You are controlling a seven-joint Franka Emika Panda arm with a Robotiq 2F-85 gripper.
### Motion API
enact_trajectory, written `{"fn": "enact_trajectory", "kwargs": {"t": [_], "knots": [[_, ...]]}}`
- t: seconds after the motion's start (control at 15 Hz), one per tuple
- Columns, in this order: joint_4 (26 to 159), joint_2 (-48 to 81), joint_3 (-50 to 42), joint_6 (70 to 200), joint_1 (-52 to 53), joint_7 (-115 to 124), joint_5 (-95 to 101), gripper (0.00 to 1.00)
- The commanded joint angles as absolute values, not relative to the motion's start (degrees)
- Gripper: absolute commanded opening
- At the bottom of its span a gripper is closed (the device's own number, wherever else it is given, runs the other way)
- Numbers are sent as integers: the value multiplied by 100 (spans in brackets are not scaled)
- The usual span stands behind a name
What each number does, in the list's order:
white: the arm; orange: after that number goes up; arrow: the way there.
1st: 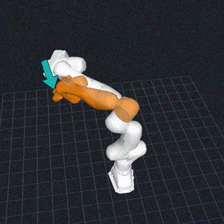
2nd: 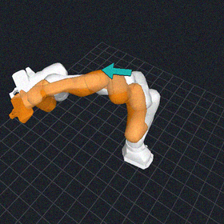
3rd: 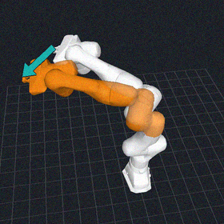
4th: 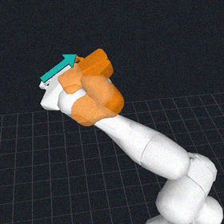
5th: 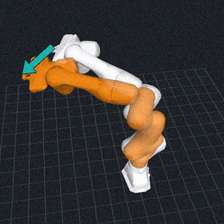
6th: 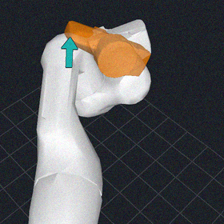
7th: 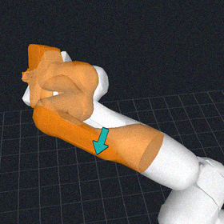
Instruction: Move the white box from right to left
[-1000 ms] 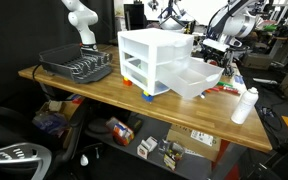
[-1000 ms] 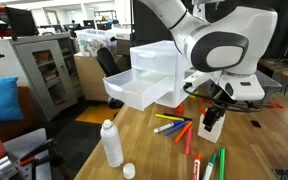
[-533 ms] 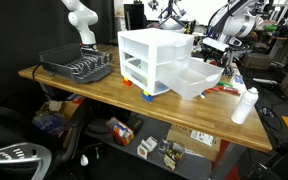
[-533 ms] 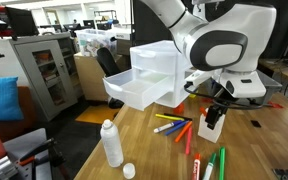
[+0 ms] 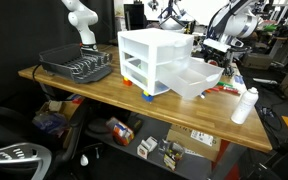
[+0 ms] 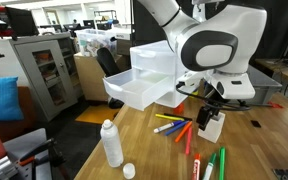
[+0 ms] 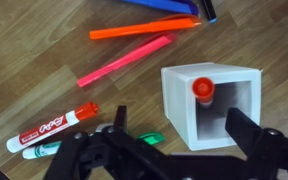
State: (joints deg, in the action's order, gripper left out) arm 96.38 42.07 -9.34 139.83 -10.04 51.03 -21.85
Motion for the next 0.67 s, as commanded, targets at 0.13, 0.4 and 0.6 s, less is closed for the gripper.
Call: {"fn": "enact_trajectory", "kwargs": {"t": [0.13, 0.4, 0.6], "knots": [[9832, 4137, -879, 14066, -1006, 5092, -2273, 100], [9737, 4267, -943, 14034, -957, 5211, -2212, 100], [9670, 4338, -964, 14038, -928, 5326, -2188, 100]]}}
